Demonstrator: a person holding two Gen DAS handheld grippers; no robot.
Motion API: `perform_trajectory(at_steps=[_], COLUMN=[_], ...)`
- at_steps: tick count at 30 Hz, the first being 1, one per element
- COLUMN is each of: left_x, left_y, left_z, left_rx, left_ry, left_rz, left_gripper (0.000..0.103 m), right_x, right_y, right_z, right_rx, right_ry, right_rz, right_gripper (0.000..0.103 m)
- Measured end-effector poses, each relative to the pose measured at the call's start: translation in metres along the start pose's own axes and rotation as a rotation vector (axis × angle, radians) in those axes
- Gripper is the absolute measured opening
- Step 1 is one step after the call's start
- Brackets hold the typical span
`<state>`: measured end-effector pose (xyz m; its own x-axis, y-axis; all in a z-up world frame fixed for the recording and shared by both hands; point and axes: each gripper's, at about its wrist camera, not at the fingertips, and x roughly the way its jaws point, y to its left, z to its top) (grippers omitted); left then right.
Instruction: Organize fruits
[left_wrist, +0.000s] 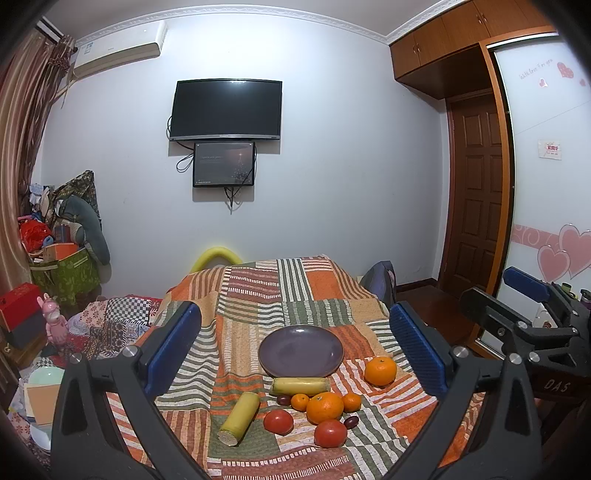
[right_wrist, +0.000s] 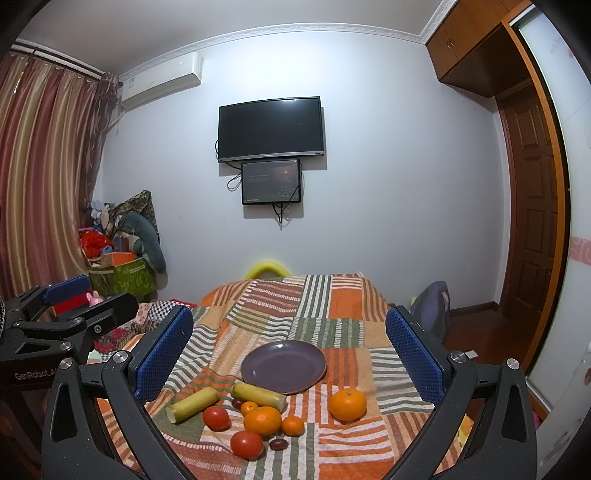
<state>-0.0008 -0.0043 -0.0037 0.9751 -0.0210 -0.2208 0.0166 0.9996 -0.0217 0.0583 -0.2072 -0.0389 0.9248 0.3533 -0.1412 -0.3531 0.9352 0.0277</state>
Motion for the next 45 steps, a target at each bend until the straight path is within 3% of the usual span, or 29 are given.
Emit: perform_trajectory(at_steps=[6,15,21,26,31,40,45], left_x=[0.014,0.067,0.099,0.123,0.152,0.182,0.196], left_y=[0.003,0.032,0.051,0.07,0.085,0.103,0.102], left_z=[-0.005,-0.038,-0.068,-0.094,-0.12,-0.155,-0.165], left_rx=[-0.012,-0.066,-0.055,-0.088,-0.073,-0.07,-0.04], left_ry=[0.042,0.254,0.365,0.444,0.564,0.651,0.675], left_rz=[-0.009,-0.032,0.021,0.013,0.074,0.086,0.076], left_gripper=[0.103,0.103,0.103,0.103,0.103,0.103,0.1], right_x=[0.006,0.035,0.068,0.096,0.123,0.157,0.172], right_y=[0.003,0.005,0.005,0.002,-0.002,0.0,0.008], right_z=[-0.001,-0.017,-0.041,-0.062,-0.085,-0.121,-0.136], right_rx=[-0.005,-0.032,-0.037,-0.042,-0.015,-0.023,-0.079], right_ry=[0.014,0.095,0.219,0.324,0.447,0.59,0.618], right_rz=[0.001,0.013,0.045,0.055,0.092,0.146,0.161], right_gripper=[0.103,0.103,0.103,0.103,0.103,0.103,0.102])
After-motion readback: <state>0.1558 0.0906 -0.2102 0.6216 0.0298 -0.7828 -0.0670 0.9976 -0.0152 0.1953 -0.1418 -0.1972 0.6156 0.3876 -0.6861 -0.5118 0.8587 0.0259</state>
